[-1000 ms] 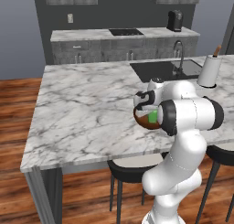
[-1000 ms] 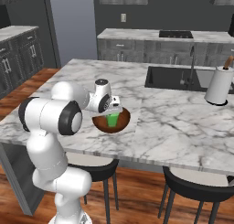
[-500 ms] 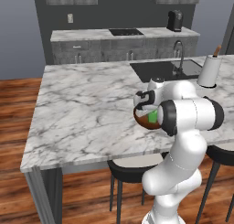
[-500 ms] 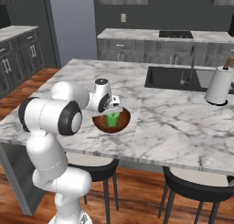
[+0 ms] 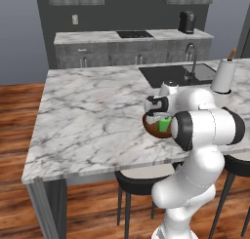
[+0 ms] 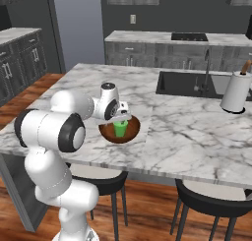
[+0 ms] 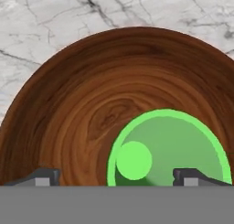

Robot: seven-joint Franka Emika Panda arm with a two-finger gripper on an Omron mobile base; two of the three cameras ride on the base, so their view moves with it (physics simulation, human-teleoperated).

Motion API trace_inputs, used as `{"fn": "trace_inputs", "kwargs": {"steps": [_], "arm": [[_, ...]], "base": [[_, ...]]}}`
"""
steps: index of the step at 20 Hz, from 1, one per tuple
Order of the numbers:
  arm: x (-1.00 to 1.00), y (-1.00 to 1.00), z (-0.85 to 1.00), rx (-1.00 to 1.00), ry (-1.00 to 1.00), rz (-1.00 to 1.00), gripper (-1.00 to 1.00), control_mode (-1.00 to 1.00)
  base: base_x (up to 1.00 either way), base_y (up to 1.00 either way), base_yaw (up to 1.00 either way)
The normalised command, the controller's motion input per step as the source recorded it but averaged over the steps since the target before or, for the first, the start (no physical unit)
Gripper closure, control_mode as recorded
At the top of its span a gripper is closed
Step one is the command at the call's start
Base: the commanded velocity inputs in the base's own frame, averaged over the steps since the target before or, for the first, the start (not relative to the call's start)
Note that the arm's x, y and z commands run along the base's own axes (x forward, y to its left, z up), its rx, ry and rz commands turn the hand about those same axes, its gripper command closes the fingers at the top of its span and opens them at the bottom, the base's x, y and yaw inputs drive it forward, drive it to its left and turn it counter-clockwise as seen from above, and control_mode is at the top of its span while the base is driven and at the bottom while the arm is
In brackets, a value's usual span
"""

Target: Place the cup inside the bowl on the dining table and move the bowl to any counter.

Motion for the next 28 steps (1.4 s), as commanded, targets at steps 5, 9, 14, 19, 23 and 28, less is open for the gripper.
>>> {"fn": "trace_inputs", "kwargs": {"steps": [5,9,14,19,23,28], "arm": [[-0.01,0.00,0.32,0.00,0.00,0.00,-1.00,-1.00],[0.00,-0.06,0.26,0.00,0.00,0.00,-1.00,-1.00],[0.00,-0.25,0.17,0.00,0.03,-0.05,-1.00,-1.00],[0.00,-0.41,0.12,0.00,0.05,-0.14,-1.00,-1.00],[0.00,-0.51,0.06,0.00,0.07,-0.21,-1.00,-1.00],[0.00,-0.52,0.03,0.00,0.05,-0.23,-1.00,-1.00]], "base": [[0.00,0.00,0.00],[0.00,0.00,0.00],[0.00,0.00,0.00],[0.00,0.00,0.00],[0.00,0.00,0.00],[0.00,0.00,0.00]]}}
